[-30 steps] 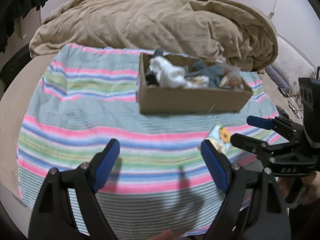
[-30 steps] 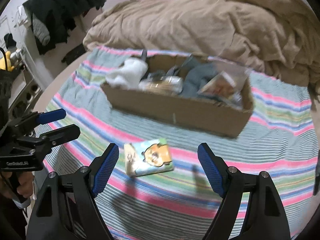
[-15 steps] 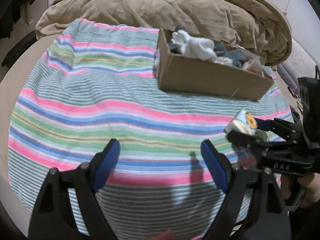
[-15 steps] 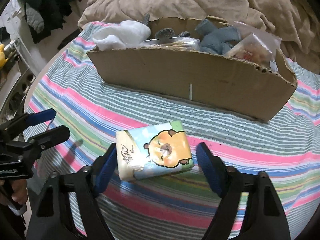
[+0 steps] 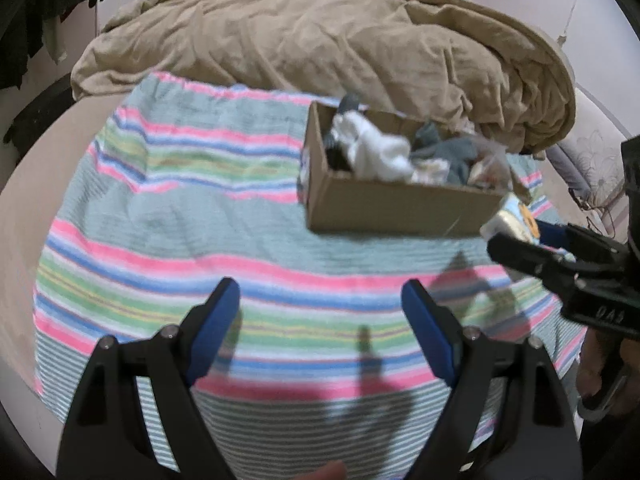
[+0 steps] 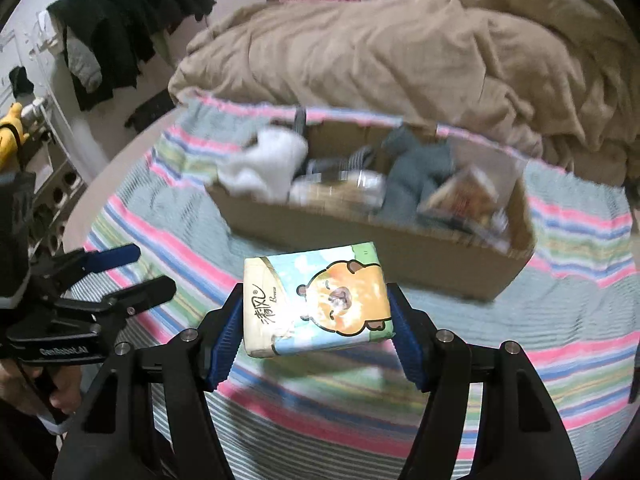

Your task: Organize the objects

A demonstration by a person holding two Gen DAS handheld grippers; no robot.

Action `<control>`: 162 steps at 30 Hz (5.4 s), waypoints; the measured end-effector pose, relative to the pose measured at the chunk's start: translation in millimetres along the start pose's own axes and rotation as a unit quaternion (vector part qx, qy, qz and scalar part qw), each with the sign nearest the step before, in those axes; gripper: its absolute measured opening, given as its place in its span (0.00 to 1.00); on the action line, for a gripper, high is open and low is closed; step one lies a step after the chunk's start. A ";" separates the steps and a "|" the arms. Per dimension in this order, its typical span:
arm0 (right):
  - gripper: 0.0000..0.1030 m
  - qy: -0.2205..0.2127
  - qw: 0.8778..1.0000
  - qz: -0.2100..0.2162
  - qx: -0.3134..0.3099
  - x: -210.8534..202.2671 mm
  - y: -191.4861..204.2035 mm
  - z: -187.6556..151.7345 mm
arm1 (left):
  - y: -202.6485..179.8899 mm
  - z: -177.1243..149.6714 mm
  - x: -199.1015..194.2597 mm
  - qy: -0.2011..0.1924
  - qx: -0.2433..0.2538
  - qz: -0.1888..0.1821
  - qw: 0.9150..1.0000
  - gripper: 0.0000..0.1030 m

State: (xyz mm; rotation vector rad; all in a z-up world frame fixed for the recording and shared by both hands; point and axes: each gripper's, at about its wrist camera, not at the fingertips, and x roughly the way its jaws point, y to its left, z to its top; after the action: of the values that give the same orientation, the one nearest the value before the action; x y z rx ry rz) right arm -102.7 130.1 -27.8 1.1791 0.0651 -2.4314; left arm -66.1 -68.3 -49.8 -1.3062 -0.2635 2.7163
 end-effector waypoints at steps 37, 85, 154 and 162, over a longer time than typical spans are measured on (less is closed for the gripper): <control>0.68 0.009 0.996 -0.038 0.080 109.3 -37.6 98.8 | 59.0 89.4 60.1 -0.020 -0.022 0.040 0.999 0.82; 0.78 -0.047 0.996 -0.048 0.055 -61.1 -29.6 -29.0 | -73.4 -13.6 -42.0 -0.034 0.034 0.025 0.999 0.82; 0.78 -0.093 0.993 -0.063 0.049 -122.9 -16.1 -89.8 | -82.8 -70.8 -99.3 -0.083 0.052 0.044 0.994 0.83; 0.78 -0.090 0.993 -0.062 0.046 -118.2 -16.3 -88.3 | -82.7 -69.2 -96.4 -0.081 0.053 0.044 0.994 0.83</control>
State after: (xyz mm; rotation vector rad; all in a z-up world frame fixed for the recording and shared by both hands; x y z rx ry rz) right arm 20.0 207.6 3.3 1.0161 -0.0281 -2.6654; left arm 50.4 2.6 -1.8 -1.0973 -0.0754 2.8689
